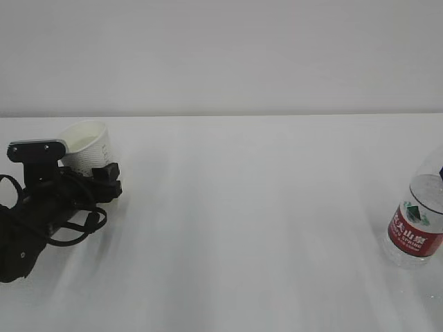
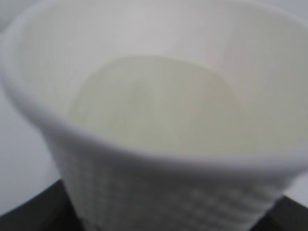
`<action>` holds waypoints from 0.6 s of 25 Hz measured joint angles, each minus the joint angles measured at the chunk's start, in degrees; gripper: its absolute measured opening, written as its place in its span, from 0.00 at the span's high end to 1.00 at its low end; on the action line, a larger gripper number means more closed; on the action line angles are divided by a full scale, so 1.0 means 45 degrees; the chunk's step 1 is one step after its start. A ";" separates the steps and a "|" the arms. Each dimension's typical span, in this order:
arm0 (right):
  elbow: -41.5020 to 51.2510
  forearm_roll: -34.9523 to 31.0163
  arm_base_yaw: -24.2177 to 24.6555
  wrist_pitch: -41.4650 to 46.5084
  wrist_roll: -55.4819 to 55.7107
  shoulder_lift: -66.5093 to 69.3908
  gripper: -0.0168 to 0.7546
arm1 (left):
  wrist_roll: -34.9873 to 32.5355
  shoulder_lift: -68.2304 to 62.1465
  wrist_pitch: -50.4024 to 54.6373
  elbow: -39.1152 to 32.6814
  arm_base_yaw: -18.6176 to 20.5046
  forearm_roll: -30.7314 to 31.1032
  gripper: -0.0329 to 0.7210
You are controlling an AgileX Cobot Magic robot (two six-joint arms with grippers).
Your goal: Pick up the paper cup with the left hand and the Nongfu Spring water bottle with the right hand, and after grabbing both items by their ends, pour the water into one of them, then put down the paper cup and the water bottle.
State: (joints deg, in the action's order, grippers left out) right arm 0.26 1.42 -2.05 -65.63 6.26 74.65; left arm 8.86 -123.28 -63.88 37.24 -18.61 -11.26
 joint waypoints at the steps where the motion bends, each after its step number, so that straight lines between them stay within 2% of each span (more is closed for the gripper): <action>1: 0.0000 0.0000 0.0000 0.0000 0.0000 0.0000 0.20 | 0.0000 0.0000 0.0000 0.0000 0.0000 0.0000 0.28; 9: 0.0000 0.0000 0.0000 0.0000 0.0000 0.0000 0.21 | 0.0000 0.0000 -0.0147 -0.0143 0.0000 0.0052 0.27; 15: 0.0000 0.0000 0.0000 0.0000 0.0000 0.0000 0.21 | 0.0000 0.0031 -0.0369 -0.0592 0.0000 0.0094 0.19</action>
State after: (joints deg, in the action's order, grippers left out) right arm 0.26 1.42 -2.05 -65.63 6.26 74.65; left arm 8.86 -123.14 -65.54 34.57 -18.61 -10.83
